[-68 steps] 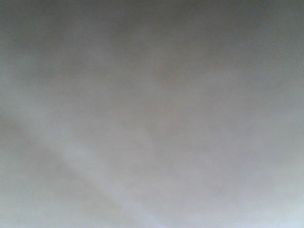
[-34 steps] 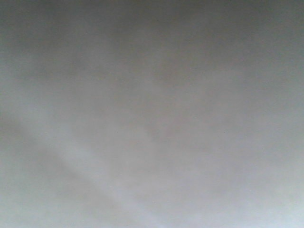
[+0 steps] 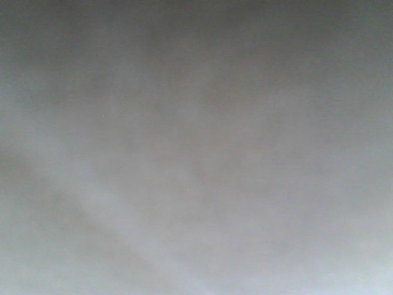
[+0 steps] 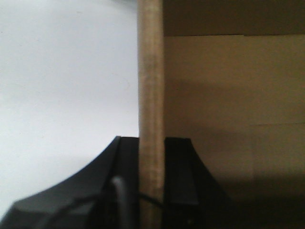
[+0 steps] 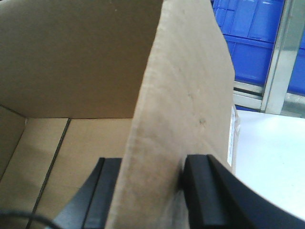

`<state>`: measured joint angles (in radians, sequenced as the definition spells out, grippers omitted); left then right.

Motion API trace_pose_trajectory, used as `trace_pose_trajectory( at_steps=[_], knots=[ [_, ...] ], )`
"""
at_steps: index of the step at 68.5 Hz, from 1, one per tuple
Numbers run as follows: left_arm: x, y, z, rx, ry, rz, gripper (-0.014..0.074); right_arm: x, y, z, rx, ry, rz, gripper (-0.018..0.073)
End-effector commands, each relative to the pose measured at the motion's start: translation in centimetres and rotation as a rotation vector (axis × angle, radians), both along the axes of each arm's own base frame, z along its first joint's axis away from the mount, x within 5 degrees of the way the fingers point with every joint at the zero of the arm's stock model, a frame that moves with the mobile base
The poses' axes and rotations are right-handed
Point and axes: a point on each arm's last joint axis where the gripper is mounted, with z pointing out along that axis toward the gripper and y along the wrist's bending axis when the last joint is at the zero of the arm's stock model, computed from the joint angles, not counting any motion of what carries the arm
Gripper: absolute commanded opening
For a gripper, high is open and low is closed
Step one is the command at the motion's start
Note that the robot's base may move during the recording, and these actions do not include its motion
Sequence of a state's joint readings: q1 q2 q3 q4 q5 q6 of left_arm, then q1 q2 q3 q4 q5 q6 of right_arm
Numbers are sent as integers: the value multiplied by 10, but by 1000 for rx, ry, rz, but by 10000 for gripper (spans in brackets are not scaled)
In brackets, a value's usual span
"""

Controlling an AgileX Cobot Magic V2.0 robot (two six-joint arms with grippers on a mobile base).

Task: Grab box from left shelf to table start
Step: 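Carry the box with both grippers while driving to the white table, then lower the box with both grippers onto the white table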

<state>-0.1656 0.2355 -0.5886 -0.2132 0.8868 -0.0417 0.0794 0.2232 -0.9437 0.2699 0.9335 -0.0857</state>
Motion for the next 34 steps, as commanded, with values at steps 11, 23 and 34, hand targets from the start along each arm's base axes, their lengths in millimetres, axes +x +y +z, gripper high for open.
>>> trace_pose_trajectory(
  at_steps=[11,23,34],
  knots=[
    [-3,7,13,102,7,29,-92,5,-3,18,12,-109,-40,57],
    [0,7,46,96,-37,32,-92,30,-1,27,1,-28,-36,57],
    [12,4,78,89,-48,34,-92,56,2,39,-20,88,-23,57]
  ],
)
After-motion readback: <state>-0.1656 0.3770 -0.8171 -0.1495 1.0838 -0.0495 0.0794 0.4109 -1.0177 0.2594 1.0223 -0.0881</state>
